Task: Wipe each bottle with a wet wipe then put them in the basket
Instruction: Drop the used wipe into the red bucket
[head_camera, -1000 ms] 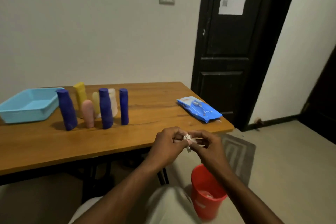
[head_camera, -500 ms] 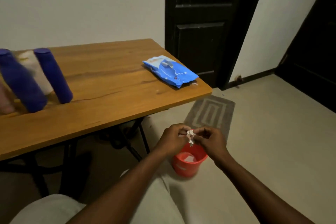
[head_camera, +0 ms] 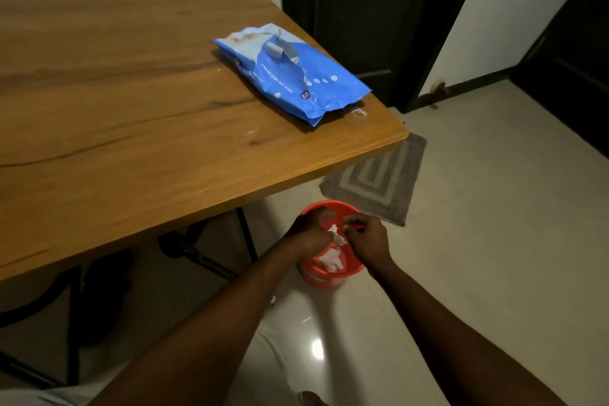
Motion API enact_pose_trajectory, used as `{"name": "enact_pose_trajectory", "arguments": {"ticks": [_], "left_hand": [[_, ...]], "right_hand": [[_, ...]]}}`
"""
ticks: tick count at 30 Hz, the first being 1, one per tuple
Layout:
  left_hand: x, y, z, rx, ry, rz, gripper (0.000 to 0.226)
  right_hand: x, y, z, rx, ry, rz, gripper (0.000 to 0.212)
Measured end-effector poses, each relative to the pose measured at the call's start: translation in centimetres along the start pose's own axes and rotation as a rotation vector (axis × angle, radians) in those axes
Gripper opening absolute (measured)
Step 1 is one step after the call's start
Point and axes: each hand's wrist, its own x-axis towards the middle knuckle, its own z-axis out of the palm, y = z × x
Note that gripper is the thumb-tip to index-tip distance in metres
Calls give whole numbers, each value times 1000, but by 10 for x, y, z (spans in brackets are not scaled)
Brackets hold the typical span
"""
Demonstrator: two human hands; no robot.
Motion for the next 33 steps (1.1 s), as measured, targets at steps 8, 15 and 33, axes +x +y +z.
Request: {"name": "enact_pose_trajectory", "arguments": {"ticks": [8, 15, 33], "left_hand": [[-21, -1, -11, 49, 36, 79, 49], [-95, 24, -39, 80, 131, 309, 43], [-322, 84, -156, 334, 636, 549, 44]], "right_hand": [[-25, -19, -18, -65, -4, -202, 24], [-78, -85, -61, -39, -29, -404, 22], [-227, -282, -99, 21, 42, -994, 30]]}}
